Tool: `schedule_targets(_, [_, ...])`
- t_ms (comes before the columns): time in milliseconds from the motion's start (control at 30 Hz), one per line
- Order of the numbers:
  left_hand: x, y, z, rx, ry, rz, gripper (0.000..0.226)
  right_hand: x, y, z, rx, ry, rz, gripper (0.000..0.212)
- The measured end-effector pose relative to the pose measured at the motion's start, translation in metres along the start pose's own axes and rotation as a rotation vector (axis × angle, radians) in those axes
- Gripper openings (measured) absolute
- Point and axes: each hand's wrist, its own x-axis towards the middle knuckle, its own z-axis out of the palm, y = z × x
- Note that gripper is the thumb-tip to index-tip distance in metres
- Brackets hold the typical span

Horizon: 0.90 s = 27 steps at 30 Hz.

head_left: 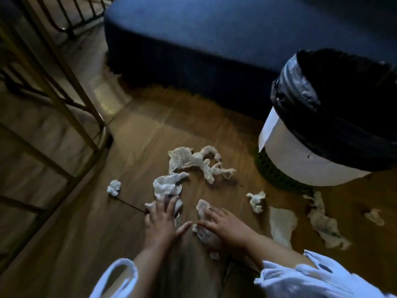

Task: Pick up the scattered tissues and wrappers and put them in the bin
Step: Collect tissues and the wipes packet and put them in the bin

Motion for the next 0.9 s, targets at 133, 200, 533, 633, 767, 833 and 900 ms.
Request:
schedule_targets(133, [-0.013, -0.009, 0.019, -0.099, -0.170, 0.037, 0.051, -0.016, 0.008, 0.033, -0.020, 0.313, -0.109, 0.030])
schedule_targets(200, [-0.014, -0.014, 0.023, -0.200, -0.198, 0.074, 0.046, -0.023, 0.016, 0.033, 0.051, 0.475, 0.000, 0.024])
schedule_targets(533, [0.015, -0.011, 0.009, -0.403, 0.164, -0.002, 0.062, -0.026, 0.050, 0.030, 0.245, 0.362, 0.604, 0.047])
schedule_targets(633, [0.030, -0.027, 0.007, -0.347, 0.140, -0.210, 0.078, -0.015, 0.025, 0.029, 0.381, 0.316, 0.477, 0.033])
schedule_targets(767, [0.032, -0.046, 0.008, -0.229, 0.077, -0.299, 0.060, 0.015, -0.008, 0.018, 0.462, 0.396, 0.316, 0.046])
schedule_targets(833, [0.029, -0.049, 0.009, -0.189, 0.047, -0.241, 0.042, 0.028, -0.019, 0.020, 0.264, 0.321, 0.209, 0.064])
schedule_targets(900, [0.029, -0.052, 0.011, -0.188, 0.036, -0.139, 0.026, 0.035, -0.024, 0.023, -0.045, 0.266, -0.005, 0.052])
